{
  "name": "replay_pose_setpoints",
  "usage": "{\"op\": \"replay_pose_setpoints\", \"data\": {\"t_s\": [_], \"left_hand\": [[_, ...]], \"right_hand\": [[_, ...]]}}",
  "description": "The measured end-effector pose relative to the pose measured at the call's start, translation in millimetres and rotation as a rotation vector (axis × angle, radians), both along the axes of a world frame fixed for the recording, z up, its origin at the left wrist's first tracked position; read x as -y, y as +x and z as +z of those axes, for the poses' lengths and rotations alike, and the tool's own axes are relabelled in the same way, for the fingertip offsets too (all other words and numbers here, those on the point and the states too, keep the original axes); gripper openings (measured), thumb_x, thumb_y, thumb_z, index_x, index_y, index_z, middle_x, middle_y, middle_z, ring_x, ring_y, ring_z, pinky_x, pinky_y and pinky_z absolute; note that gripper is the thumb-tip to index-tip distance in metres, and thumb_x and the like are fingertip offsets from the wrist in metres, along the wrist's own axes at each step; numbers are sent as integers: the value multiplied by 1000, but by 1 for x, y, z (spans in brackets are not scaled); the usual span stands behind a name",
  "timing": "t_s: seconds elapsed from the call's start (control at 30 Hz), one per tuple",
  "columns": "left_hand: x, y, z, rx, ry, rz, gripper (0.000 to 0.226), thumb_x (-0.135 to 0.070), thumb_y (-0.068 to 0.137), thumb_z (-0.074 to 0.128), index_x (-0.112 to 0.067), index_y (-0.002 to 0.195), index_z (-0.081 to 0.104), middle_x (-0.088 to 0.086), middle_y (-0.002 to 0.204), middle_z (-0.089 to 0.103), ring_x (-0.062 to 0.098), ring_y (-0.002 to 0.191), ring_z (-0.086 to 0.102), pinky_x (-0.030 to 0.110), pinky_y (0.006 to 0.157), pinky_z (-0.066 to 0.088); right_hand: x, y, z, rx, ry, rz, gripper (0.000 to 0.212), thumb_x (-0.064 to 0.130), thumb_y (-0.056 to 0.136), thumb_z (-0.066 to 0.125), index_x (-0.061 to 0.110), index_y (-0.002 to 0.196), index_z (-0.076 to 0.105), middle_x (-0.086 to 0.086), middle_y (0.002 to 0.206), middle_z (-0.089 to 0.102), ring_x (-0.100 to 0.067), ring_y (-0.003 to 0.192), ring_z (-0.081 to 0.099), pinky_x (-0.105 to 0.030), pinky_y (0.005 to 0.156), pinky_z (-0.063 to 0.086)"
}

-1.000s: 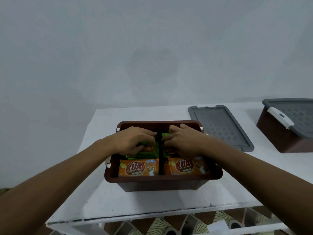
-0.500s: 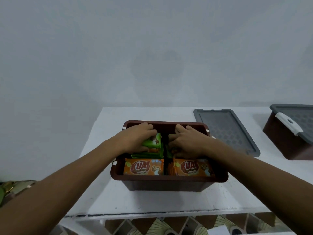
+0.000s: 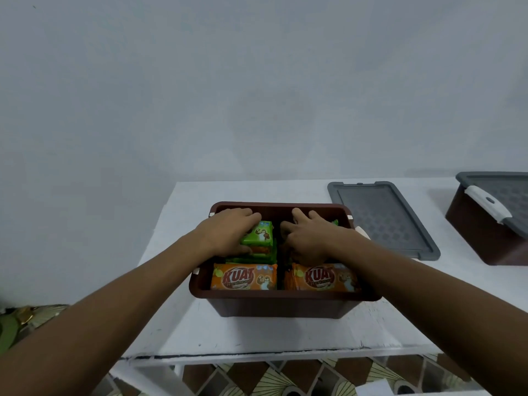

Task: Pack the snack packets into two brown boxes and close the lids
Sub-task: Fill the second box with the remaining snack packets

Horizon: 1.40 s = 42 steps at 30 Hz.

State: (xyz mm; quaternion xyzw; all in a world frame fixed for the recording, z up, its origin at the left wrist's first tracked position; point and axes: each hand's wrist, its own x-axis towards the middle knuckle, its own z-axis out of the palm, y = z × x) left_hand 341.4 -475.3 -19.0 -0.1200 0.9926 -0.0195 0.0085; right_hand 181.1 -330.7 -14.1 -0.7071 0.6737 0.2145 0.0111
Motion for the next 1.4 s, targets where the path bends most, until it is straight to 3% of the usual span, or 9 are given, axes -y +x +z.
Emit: {"op": "replay_pose_setpoints", "data": {"t_s": [0.13,0.27,0.47,0.63,0.73,0.83,0.97,1.2,1.4], "left_hand": [[0,1,3,-62,97,-16,47,-62,74,69,-26,92,43,-12,91,49,9,81,48,26,65,37],[0,-8,11,-180,214,-49,32,-56,82,64,-31,81,45,-12,74,51,7,67,47,29,58,41],[-22,-54,24,-311,154,-103,24,-48,91,56,-27,83,48,-13,76,51,6,68,47,29,58,41],[-61,-115,32,-362,180,-198,21,-45,93,54,-26,84,50,-11,79,51,10,70,48,31,61,43],[-88,-154,35,-377,242,-305,20,-42,92,55,-25,84,50,-11,80,52,11,72,49,31,63,45],[-116,-194,37,-257,260,-340,20,-41,92,56,-20,90,55,-7,91,54,14,83,51,32,71,45],[-154,-246,25,99,172,-264,31,-45,92,55,-17,105,58,2,108,55,21,99,54,37,84,46],[-219,-287,-11,539,132,-50,74,-55,96,46,-13,153,23,13,157,28,33,140,33,41,111,30],[-231,-295,-21,410,288,127,95,-62,89,53,-9,154,8,20,159,16,37,145,18,43,117,23]], "right_hand": [[-11,-15,9,181,-11,21,40,51,97,40,39,133,52,7,143,35,-21,121,27,-41,93,34],[-41,-49,25,569,-323,-62,29,29,99,48,25,124,61,8,125,58,-9,112,50,-32,96,43],[-99,-114,-1,489,-775,-350,21,22,95,53,20,109,68,2,108,66,-23,109,54,-39,93,43],[-160,-138,-64,363,-421,-635,35,32,99,48,19,130,58,0,133,55,-20,120,50,-34,101,41],[-197,-144,-92,336,-513,-689,29,39,96,47,22,114,64,2,115,60,-19,106,52,-34,90,44],[-230,-142,-95,293,-627,-753,25,48,94,46,26,87,58,7,95,56,-17,93,49,-36,77,44],[-282,-137,-104,204,-694,-993,30,58,89,49,31,75,43,5,98,51,-20,99,45,-39,79,41],[-344,-119,-109,303,-865,-1570,81,79,69,59,20,122,46,-9,120,48,-31,111,50,-45,83,51],[-347,-114,-101,592,-922,-1644,59,49,86,66,11,126,44,-11,109,63,-28,92,63,-34,71,51]]}}
